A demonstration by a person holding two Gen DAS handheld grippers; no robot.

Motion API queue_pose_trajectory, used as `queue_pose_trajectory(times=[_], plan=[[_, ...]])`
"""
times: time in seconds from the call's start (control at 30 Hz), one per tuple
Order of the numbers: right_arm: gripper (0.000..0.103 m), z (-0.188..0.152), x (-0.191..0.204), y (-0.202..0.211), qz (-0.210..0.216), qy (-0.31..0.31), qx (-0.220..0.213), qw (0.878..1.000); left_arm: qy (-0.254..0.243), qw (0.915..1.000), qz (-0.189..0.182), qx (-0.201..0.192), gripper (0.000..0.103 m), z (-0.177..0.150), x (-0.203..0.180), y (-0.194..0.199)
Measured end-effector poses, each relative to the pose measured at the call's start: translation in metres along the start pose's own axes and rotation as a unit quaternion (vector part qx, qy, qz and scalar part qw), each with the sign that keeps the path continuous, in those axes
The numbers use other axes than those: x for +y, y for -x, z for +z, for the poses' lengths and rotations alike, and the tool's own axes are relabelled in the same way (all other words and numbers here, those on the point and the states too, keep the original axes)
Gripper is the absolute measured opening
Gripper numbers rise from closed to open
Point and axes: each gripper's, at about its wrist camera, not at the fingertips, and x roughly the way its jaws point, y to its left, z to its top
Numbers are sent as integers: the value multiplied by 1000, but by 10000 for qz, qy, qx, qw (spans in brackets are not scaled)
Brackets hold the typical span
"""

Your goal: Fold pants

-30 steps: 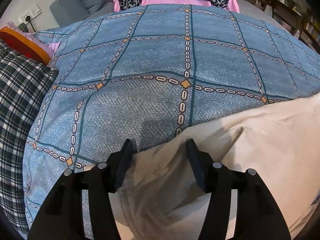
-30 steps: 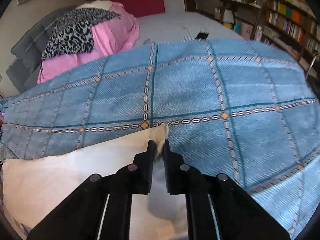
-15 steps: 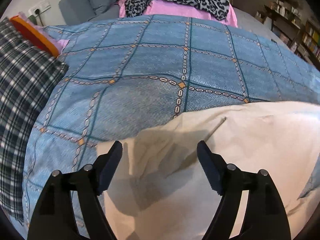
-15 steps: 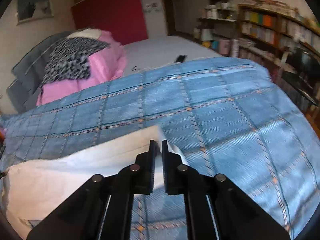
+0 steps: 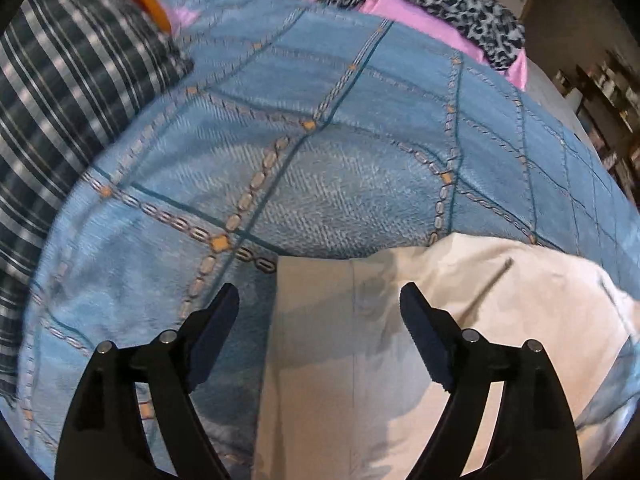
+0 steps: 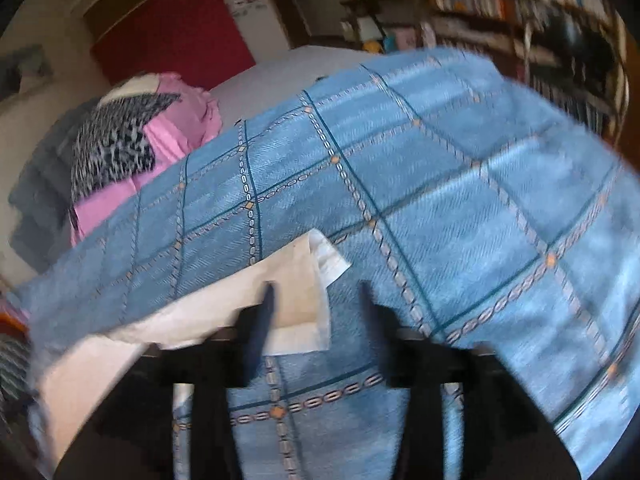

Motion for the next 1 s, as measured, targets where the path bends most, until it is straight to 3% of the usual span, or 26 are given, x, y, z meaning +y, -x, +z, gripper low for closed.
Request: queue_pose_trajectory(times=[0.27,0.5,0.63,0.7,0.77,0.9,0.93,0.97,1.0], plan=[[58,-14,-17,-6,364,-985,563,9929,-36,9997,-191,121,88,3,-13,-26],[59,-33,-11,-36,1020,-1825,1121,9715,7,9995,-295,76,88,6,-11,-23],[59,-35,3,-57,885,-1935,1271,9688,-45,9995,-323,55,88,-1,-9,-18],[59,-36,7,-66,597,-2016,1310,9688,-111,9995,-277,44,88,-2,-8,-17],[54,-37,9,-76,498,-2155,1357,9658,-117,9996,-252,77,88,-1,-7,-20],[12,-36,14,-83,344,-2153,1276,9676,-86,9994,-336,92,88,5,-10,-25],[9,-36,17,-80,313,-2094,1212,9698,-109,9993,-349,67,84,6,-13,-24],[7,-33,18,-78,332,-2060,1159,9711,-131,9993,-332,55,69,6,-15,-24],[6,-31,23,-70,346,-1904,1012,9759,-159,9993,-322,46,60,6,-16,-21]])
